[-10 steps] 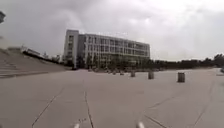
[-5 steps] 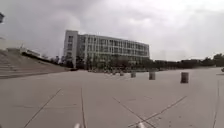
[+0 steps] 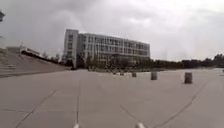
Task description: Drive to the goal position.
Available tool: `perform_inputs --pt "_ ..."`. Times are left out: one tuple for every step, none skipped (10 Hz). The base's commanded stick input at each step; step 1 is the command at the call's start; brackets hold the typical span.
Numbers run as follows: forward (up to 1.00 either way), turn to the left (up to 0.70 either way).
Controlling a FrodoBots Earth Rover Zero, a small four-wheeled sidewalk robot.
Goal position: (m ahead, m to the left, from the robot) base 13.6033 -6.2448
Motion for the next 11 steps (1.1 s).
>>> perform_inputs --pt "0.50 0.00" --pt "0.50 0.00" --pt "0.50 0.00" --pt "0.50 0.00" --pt "0.50 0.00" --pt "0.50 0.00" --pt "0.50 0.00" --pt "0.50 0.00" --pt "0.50 0.00" --pt "0.50 0.00" --pt "0.50 0.00"
